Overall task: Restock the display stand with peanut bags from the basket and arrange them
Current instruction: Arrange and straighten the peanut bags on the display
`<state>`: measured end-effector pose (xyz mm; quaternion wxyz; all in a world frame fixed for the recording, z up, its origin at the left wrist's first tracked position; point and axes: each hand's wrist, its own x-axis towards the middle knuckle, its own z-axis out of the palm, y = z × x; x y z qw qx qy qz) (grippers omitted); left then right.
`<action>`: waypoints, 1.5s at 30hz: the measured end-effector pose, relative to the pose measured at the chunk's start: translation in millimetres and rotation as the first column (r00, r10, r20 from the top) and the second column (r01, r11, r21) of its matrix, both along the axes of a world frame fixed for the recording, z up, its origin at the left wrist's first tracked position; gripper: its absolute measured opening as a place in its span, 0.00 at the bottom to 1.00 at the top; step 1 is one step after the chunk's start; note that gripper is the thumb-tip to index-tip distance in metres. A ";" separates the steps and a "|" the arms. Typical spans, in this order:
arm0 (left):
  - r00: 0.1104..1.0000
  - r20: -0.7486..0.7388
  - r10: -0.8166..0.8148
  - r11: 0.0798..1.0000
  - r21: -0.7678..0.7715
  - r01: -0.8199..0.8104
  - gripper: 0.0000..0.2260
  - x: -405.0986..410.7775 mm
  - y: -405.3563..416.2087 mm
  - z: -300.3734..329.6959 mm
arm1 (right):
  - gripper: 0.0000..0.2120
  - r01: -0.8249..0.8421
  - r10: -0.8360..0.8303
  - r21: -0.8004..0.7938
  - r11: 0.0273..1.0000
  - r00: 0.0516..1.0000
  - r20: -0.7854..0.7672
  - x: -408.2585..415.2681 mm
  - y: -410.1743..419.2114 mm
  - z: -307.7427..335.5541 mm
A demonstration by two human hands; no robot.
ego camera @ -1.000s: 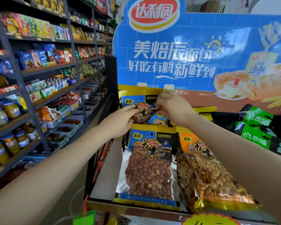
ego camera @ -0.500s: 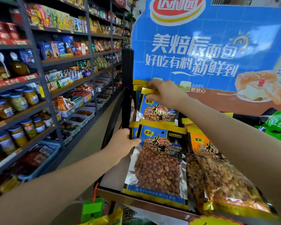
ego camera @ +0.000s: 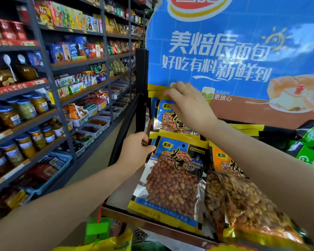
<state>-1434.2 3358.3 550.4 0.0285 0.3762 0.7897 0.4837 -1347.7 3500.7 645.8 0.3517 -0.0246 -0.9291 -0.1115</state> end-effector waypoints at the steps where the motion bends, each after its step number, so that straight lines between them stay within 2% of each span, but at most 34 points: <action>1: 1.000 0.004 0.009 1.000 0.013 -0.009 0.19 0.9 -0.9 0.8 | 0.17 -0.044 0.046 -0.058 0.997 0.999 0.022 8.2 -1.4 -3.2; 6: 0.999 -0.050 -0.018 0.992 0.126 0.024 0.19 9.1 -3.9 10.2 | 0.25 -0.084 0.144 -0.366 0.927 0.980 0.139 29.0 6.1 -17.3; 8: 0.999 0.020 -0.034 0.989 0.145 0.030 0.19 8.7 -0.6 12.5 | 0.23 -0.043 0.177 -0.482 0.875 0.955 0.236 30.4 6.7 -19.9; 12: 0.955 0.271 -0.123 0.961 0.273 0.046 0.12 8.9 6.6 12.5 | 0.14 0.100 0.175 -0.561 0.822 0.892 0.416 33.5 8.8 -21.8; 14: 0.949 0.287 -0.129 0.953 0.299 0.038 0.10 12.0 7.2 12.6 | 0.14 0.135 0.197 -0.645 0.752 0.888 0.416 34.9 11.6 -17.8; 16: 0.947 0.298 -0.120 0.953 0.301 0.026 0.06 16.2 5.6 8.6 | 0.17 0.157 0.187 -0.647 0.746 0.884 0.429 33.4 12.3 -12.5; 17: 0.941 0.320 -0.113 0.961 0.274 0.022 0.05 17.5 3.9 5.2 | 0.17 0.184 0.155 -0.623 0.761 0.880 0.449 31.6 12.2 -11.4; 18: 0.937 0.338 -0.086 0.979 0.204 0.016 0.09 19.5 1.3 0.9 | 0.16 0.204 0.124 -0.607 0.768 0.883 0.453 30.0 11.9 -11.4; 21: 0.961 0.274 -0.031 0.987 -0.143 0.073 0.18 21.7 -10.5 -11.3 | 0.16 0.201 0.066 -0.672 0.713 0.935 0.350 27.9 16.9 -12.4; 23: 0.953 0.282 -0.108 0.956 -0.232 0.177 0.16 19.3 -15.4 -11.3 | 0.15 0.164 0.033 -0.753 0.637 0.970 0.240 29.4 22.0 -9.4; 24: 0.953 0.271 -0.138 0.941 -0.265 0.211 0.14 18.3 -16.4 -8.0 | 0.15 0.150 0.007 -0.763 0.629 0.980 0.199 29.5 24.7 -7.0; 26: 0.962 0.214 -0.168 0.910 -0.340 0.235 0.17 16.2 -13.8 -0.2 | 0.12 0.157 -0.064 -0.678 0.718 0.985 0.161 27.4 27.0 -2.9; 28: 0.975 0.143 -0.168 0.883 -0.419 0.213 0.18 19.9 -10.9 6.4 | 0.09 0.215 -0.182 -0.455 0.864 0.976 0.115 22.9 24.7 -2.5; 30: 0.983 0.092 -0.160 0.864 -0.469 0.185 0.19 24.6 -10.0 6.7 | 0.09 0.264 -0.251 -0.277 0.924 0.965 0.082 17.4 20.8 -6.6; 32: 0.976 0.140 -0.168 0.882 -0.420 0.213 0.17 28.1 -11.4 4.2 | 0.10 0.304 -0.287 -0.252 0.919 0.953 0.101 12.5 17.3 -11.0; 34: 0.953 0.254 -0.166 0.917 -0.316 0.244 0.16 32.9 -14.0 2.9 | 0.11 0.333 -0.310 -0.260 0.906 0.942 0.128 8.8 16.2 -12.6; 37: 0.942 0.301 -0.149 0.953 -0.210 0.218 0.14 37.7 -14.9 -2.7 | 0.10 0.334 -0.306 -0.247 0.910 0.941 0.145 5.7 17.0 -8.5; 40: 0.898 0.419 -0.136 0.984 -0.048 0.172 0.07 44.3 -16.7 -10.9 | 0.05 0.197 -0.140 -0.353 0.915 0.973 0.182 5.4 18.3 -2.9; 42: 0.867 0.487 -0.107 0.994 0.040 0.101 0.08 47.2 -18.3 -12.0 | 0.03 0.075 0.026 -0.449 0.890 0.976 0.214 3.7 16.6 2.0; 45: 0.905 0.425 -0.007 0.993 0.111 -0.044 0.03 37.1 -16.0 -4.8 | 0.02 0.013 0.040 -0.476 0.880 0.994 0.101 -6.9 16.5 18.9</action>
